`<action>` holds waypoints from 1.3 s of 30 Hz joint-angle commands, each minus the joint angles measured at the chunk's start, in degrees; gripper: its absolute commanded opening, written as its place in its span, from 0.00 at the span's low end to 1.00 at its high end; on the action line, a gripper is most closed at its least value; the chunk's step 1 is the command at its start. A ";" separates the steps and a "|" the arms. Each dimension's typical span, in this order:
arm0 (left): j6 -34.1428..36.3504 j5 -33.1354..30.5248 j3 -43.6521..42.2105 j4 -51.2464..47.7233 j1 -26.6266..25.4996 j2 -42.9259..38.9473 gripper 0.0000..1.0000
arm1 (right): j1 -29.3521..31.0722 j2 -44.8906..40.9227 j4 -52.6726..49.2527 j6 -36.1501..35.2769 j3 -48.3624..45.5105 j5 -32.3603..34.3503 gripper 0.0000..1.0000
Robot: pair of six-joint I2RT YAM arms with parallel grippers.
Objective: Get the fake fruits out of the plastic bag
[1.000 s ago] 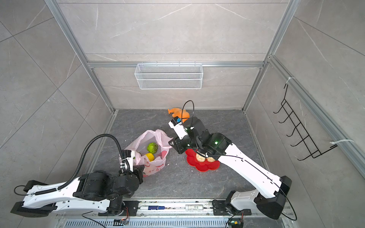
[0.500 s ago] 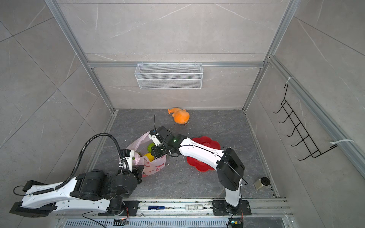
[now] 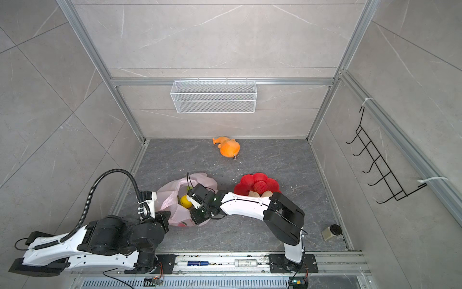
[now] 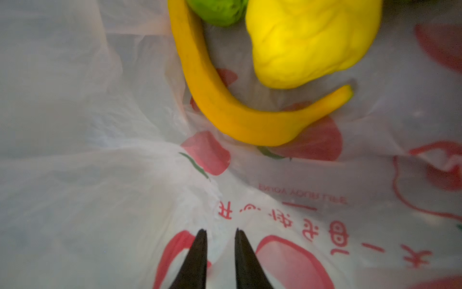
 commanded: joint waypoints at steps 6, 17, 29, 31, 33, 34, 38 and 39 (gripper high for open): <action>-9.66 -3.36 0.40 -9.64 -0.29 -0.05 0.00 | 3.64 4.29 9.99 6.43 5.44 -2.13 0.23; -15.85 -4.42 0.50 -16.58 -0.29 -1.55 0.00 | 5.14 17.37 14.35 11.07 18.88 -4.34 0.21; -8.36 1.38 -1.08 -11.65 -0.27 -1.76 0.00 | 5.03 5.29 -3.14 6.44 13.78 16.18 0.25; -7.89 4.96 -1.66 -11.01 -0.29 -0.86 0.00 | 5.12 4.90 -5.26 6.45 13.62 17.41 0.26; -8.92 8.09 -1.61 -11.86 -0.29 0.31 0.00 | 5.12 4.67 -6.36 6.58 13.25 18.06 0.26; -9.76 9.37 -1.58 -12.45 -0.29 0.84 0.00 | 5.14 4.48 -6.03 6.77 12.75 18.55 0.27; -17.14 10.20 -1.13 -15.15 -0.23 2.69 0.00 | 4.80 5.34 -6.16 7.99 13.17 21.49 0.28; -18.42 9.35 -1.03 -15.41 -0.26 3.12 0.00 | 4.74 5.85 -6.34 8.33 13.55 21.75 0.29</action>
